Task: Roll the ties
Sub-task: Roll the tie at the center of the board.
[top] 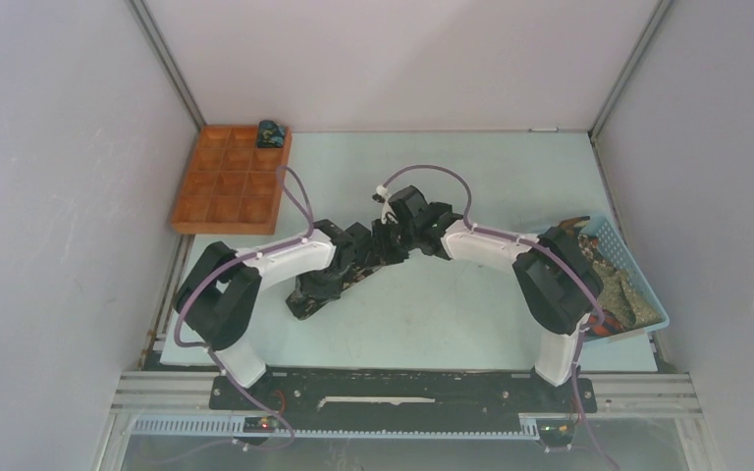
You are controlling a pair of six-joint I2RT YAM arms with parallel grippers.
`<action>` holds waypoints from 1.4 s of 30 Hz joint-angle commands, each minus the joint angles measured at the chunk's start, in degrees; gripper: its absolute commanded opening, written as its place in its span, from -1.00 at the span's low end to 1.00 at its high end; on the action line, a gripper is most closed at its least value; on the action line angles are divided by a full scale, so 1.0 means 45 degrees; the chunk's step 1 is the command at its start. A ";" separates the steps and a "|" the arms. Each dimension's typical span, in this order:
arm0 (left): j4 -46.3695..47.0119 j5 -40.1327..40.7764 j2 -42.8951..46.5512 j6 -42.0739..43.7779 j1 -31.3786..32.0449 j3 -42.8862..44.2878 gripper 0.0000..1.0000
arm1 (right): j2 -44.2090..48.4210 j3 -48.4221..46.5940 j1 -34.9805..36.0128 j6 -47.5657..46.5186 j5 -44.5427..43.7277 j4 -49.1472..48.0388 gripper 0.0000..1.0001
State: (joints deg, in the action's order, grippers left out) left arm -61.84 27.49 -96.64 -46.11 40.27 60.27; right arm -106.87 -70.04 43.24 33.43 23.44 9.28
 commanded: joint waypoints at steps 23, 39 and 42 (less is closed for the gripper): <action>0.2892 0.0997 1.0066 -0.1282 -0.0334 -0.4003 0.54 | 0.0097 -0.1741 0.2044 -0.0065 -0.0034 -0.0045 -0.78; 0.2490 0.0401 1.4623 -0.2810 -0.1586 -0.6339 0.35 | -0.3134 -0.5890 0.3503 0.0050 0.0281 0.1573 -0.78; 0.2305 0.0565 1.4982 -0.3081 -0.1596 -0.6376 0.33 | -0.3499 -0.6126 0.3536 0.0093 0.0356 0.1626 -0.78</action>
State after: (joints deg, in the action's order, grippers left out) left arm -50.57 28.53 -31.18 -56.71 33.45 32.03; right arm -120.92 -94.17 58.94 33.04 24.27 15.73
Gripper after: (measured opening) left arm 0.668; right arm 0.108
